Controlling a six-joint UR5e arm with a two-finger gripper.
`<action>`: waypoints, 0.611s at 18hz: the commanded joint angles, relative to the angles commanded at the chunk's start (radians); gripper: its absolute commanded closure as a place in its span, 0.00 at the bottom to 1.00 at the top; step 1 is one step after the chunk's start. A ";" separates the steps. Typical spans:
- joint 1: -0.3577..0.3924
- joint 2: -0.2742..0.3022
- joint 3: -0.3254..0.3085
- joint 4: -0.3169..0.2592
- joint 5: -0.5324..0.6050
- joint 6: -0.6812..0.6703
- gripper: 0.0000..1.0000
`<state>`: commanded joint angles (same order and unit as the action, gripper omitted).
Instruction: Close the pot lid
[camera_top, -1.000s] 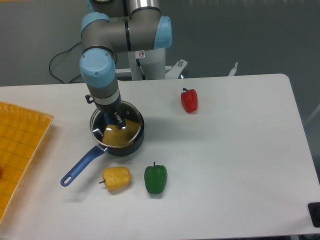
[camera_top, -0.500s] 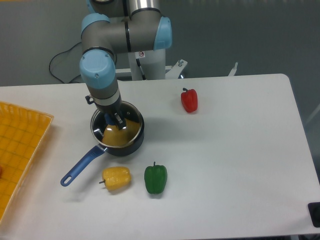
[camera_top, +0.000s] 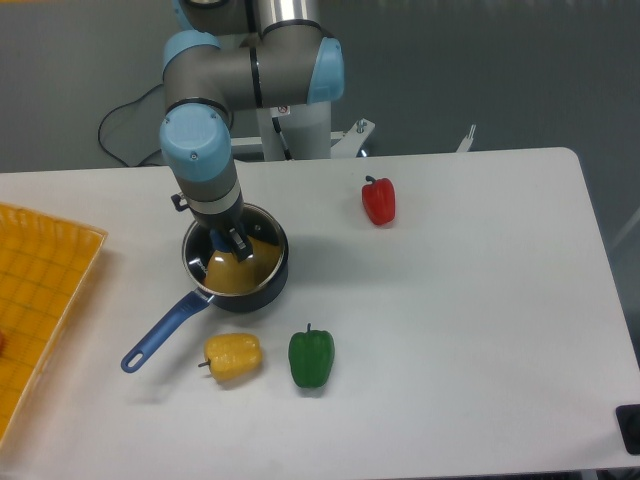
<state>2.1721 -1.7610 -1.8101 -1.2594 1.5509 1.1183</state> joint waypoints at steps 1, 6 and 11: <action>0.000 0.000 0.000 0.000 0.000 0.000 0.50; 0.000 0.000 -0.002 0.000 0.002 0.011 0.44; 0.000 0.000 -0.002 0.000 0.003 0.017 0.26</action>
<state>2.1721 -1.7610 -1.8116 -1.2594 1.5539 1.1351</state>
